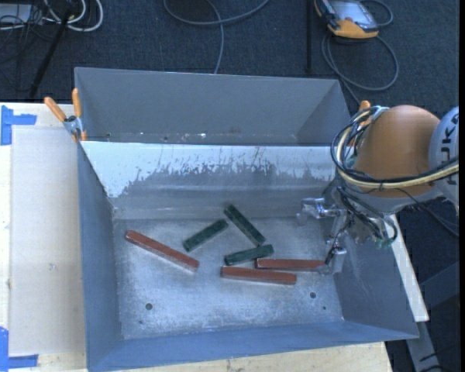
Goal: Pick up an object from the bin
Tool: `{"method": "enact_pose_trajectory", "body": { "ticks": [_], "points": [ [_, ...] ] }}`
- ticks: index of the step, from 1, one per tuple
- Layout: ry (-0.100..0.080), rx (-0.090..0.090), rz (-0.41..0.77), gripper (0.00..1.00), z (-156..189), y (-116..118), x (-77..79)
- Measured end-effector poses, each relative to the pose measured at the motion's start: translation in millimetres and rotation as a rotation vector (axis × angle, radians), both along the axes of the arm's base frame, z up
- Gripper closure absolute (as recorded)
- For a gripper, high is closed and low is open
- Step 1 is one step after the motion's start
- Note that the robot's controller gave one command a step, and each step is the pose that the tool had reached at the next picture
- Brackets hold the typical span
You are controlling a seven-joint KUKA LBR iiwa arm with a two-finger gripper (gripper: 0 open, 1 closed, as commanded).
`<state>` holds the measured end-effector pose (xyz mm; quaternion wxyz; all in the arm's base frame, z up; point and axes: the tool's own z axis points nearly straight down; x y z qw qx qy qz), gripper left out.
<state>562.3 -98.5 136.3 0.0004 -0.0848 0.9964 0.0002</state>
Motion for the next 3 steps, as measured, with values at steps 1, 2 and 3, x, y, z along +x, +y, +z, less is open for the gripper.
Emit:
{"method": "enact_pose_trajectory", "body": {
  "ticks": [1, 2, 3],
  "points": [
    [-0.003, 0.000, -0.200, 0.00, -57, -11, -6.1],
    [-0.006, -0.002, -0.035, 1.00, -72, -5, -4.9],
    [-0.007, -0.002, -0.013, 1.00, -70, -5, -5.5]
  ]
}}
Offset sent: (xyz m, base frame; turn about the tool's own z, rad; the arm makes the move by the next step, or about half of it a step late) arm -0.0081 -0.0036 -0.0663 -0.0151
